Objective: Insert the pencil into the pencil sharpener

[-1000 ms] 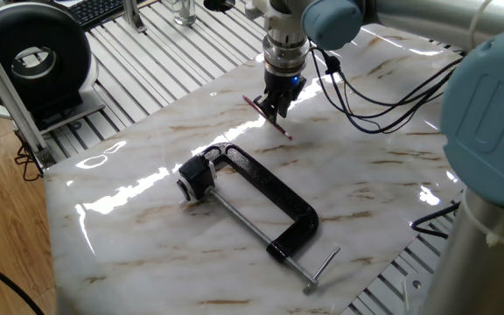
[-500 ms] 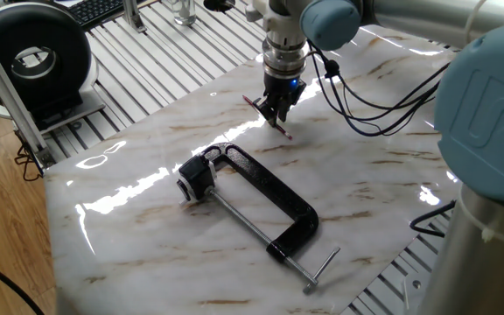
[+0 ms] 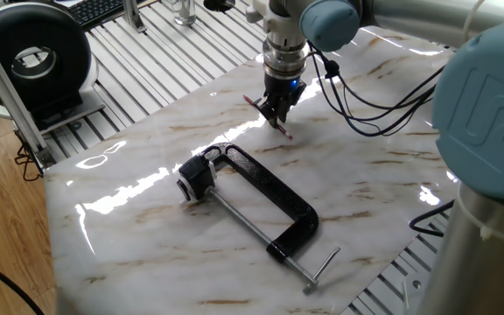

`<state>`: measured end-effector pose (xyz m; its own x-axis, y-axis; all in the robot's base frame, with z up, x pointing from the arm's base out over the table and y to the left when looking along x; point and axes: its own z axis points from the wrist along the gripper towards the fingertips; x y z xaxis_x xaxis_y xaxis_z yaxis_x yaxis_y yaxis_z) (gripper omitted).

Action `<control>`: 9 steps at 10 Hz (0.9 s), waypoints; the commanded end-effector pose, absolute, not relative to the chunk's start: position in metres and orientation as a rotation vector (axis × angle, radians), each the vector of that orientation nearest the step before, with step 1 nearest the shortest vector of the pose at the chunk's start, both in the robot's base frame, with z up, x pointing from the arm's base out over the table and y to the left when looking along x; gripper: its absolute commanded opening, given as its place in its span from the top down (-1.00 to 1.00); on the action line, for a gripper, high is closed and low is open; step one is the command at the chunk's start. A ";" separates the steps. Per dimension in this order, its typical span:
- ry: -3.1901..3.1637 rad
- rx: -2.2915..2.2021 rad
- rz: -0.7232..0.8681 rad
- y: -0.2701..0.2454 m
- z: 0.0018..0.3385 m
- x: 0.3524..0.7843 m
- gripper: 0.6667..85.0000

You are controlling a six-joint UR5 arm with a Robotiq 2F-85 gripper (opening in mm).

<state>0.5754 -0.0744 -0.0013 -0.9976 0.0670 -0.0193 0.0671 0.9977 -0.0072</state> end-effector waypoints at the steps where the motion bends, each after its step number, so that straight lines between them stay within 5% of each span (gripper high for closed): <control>1: 3.118 0.121 0.008 -0.073 -0.003 0.577 0.31; 7: 3.121 0.142 0.015 -0.070 0.001 0.576 0.44; 9: 3.120 0.169 0.020 -0.069 -0.003 0.576 0.62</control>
